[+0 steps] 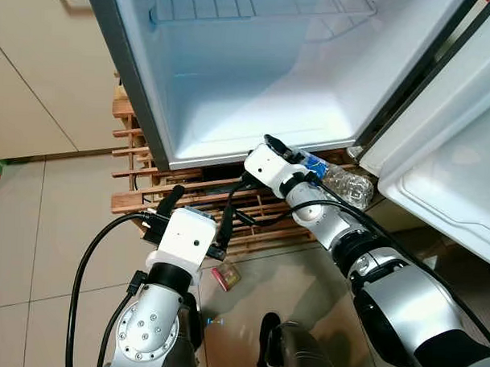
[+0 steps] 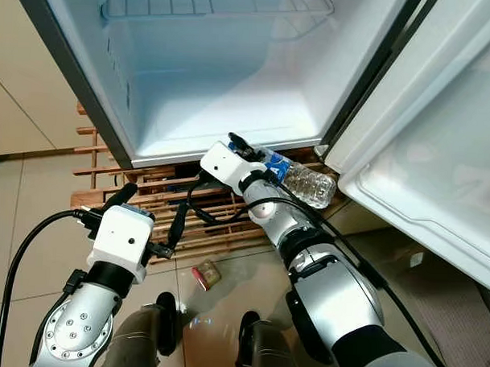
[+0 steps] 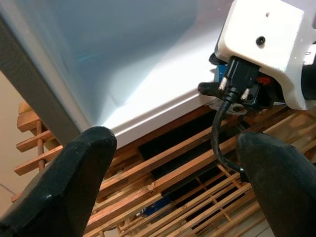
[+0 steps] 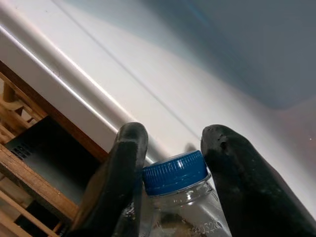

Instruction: Restocking fridge

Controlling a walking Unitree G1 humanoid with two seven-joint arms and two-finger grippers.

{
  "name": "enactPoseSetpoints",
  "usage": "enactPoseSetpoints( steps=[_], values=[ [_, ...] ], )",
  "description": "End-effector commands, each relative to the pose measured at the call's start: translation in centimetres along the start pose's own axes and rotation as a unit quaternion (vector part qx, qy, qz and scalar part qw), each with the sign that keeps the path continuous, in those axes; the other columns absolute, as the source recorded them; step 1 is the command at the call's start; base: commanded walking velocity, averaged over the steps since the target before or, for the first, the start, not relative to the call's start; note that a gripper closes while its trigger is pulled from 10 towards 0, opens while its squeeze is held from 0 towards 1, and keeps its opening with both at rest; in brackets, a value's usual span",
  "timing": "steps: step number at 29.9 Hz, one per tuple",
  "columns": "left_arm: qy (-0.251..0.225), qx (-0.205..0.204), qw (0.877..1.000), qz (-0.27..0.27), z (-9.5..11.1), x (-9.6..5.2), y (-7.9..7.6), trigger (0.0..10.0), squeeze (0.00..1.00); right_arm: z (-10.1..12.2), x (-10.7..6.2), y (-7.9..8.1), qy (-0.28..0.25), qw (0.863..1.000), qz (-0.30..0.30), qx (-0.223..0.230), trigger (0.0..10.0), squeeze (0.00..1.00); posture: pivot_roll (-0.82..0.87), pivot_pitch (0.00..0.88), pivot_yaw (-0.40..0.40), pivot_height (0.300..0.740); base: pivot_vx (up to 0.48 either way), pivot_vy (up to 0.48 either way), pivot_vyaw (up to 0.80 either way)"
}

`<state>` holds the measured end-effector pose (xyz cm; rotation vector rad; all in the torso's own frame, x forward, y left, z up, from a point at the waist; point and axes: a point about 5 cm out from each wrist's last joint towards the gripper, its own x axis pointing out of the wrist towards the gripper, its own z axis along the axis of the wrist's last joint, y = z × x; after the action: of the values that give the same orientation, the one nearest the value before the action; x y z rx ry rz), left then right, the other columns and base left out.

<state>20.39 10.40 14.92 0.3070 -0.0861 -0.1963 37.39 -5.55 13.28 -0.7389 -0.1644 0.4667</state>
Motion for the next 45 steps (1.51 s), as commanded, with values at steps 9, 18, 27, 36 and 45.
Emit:
enactPoseSetpoints(
  steps=[9, 18, 27, 36, 45],
  values=[
    [-0.002, -0.009, 1.0, -0.005, -0.1, 0.9, -0.5, 10.0, 0.0, 5.5, 1.7, -7.6, -0.115, 0.981, -0.116, 0.1, 0.0, 0.0, 0.17, 0.295, -0.097, 0.74, 0.0, 0.0, 0.0],
    [-0.01, -0.012, 1.0, -0.006, 0.0, 1.5, -0.7, 10.0, 0.0, 8.3, 1.4, -10.8, -0.196, 0.959, -0.152, 0.14, 0.0, 0.0, 0.16, 0.277, -0.1, 0.74, 0.0, 0.0, 0.0],
    [-0.017, -0.008, 1.0, -0.002, 0.0, 1.9, -0.7, 10.0, 0.0, 10.3, 1.3, -14.5, -0.236, 0.903, -0.207, 0.292, 0.0, 0.0, 0.16, 0.267, -0.105, 0.74, 0.0, 0.0, 0.0],
    [-0.021, -0.005, 1.0, -0.002, 0.0, 1.9, -0.7, 10.0, 0.0, 8.7, 1.5, -15.3, -0.205, 0.824, -0.234, 0.474, 0.0, 0.0, 0.16, 0.27, -0.108, 0.74, 0.0, 0.0, 0.0],
    [-0.023, 0.002, 1.0, -0.003, 0.1, 1.7, -0.7, 10.0, 0.0, 3.8, 1.4, -10.9, -0.09, 0.824, -0.243, 0.504, 10.0, 0.0, 0.17, 0.278, -0.109, 0.74, 0.0, 0.0, 0.0]
  ],
)
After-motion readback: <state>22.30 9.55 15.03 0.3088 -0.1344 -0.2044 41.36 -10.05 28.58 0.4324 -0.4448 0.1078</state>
